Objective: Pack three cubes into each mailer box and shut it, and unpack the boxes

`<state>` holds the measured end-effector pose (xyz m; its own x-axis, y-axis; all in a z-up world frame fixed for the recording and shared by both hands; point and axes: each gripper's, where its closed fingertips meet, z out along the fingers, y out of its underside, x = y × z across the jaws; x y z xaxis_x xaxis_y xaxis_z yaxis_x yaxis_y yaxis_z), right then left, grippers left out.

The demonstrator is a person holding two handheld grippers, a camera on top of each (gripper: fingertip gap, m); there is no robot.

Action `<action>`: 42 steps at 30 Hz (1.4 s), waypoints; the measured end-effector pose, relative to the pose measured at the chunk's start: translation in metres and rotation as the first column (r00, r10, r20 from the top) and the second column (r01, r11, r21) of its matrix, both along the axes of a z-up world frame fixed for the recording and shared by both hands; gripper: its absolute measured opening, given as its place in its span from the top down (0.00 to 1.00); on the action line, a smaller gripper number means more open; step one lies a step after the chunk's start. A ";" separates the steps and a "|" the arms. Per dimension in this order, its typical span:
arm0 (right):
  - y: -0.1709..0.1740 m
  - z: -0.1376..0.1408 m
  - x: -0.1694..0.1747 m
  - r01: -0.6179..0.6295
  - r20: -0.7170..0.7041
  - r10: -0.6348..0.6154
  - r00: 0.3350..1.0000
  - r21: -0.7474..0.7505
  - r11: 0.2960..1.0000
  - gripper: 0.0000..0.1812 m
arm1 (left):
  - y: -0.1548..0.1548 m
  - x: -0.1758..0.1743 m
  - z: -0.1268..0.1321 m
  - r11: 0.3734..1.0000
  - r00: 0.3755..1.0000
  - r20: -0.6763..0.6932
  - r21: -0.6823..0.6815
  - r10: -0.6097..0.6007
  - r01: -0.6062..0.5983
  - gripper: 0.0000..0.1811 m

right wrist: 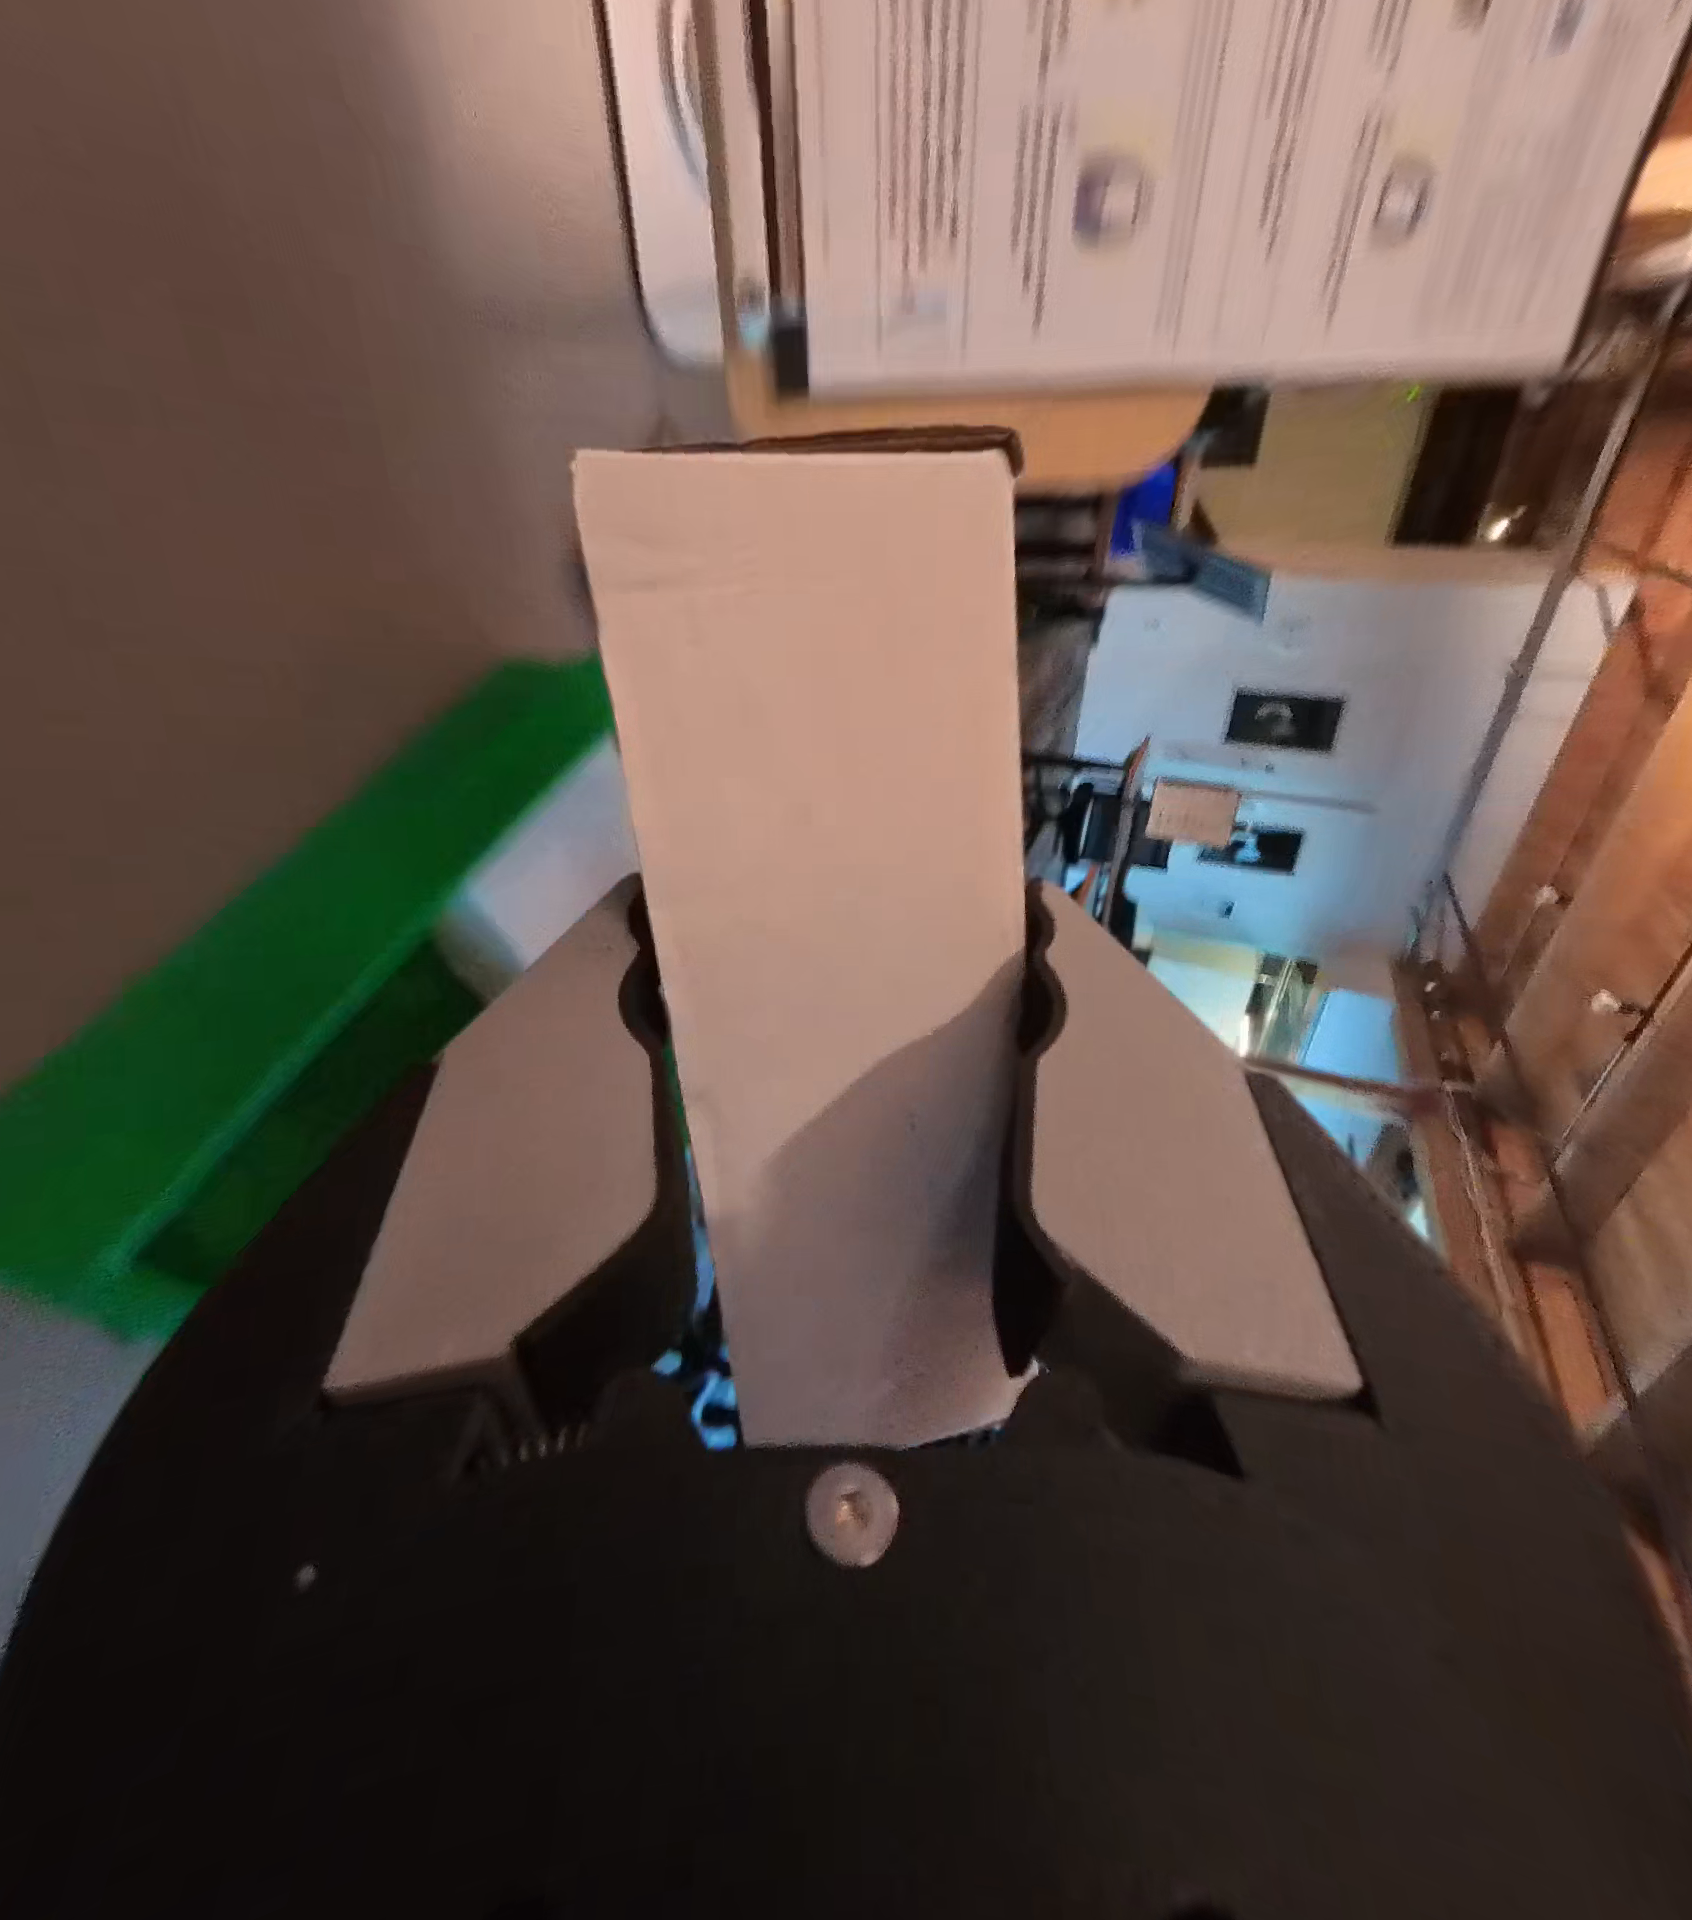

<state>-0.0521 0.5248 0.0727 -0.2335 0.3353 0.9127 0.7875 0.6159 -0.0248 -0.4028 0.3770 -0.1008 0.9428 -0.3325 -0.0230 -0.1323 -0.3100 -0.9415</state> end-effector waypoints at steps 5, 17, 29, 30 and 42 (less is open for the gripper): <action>0.061 -0.036 0.106 0.179 0.048 -0.176 0.983 -0.076 0.981 0.63 | 0.005 -0.003 -0.011 0.998 0.999 0.000 -0.035 0.043 -0.043 0.87; 0.078 -0.096 0.160 0.233 -0.029 -0.238 0.971 -0.118 0.965 0.63 | 0.002 -0.004 -0.008 0.996 0.995 -0.030 0.006 0.094 -0.094 0.91; 0.046 -0.121 0.156 0.186 -0.007 -0.197 0.980 -0.297 0.937 0.63 | -0.001 -0.004 -0.006 0.995 0.995 -0.013 0.014 0.102 -0.101 0.91; 0.039 -0.121 0.151 0.172 -0.013 -0.186 0.982 -0.320 0.932 0.63 | -0.001 -0.004 -0.006 0.995 0.995 -0.014 0.012 0.101 -0.101 0.91; -0.011 -0.120 0.072 0.022 -0.107 -0.075 0.991 -0.429 0.903 0.63 | -0.001 -0.002 -0.008 0.996 0.995 -0.029 0.009 0.092 -0.092 0.91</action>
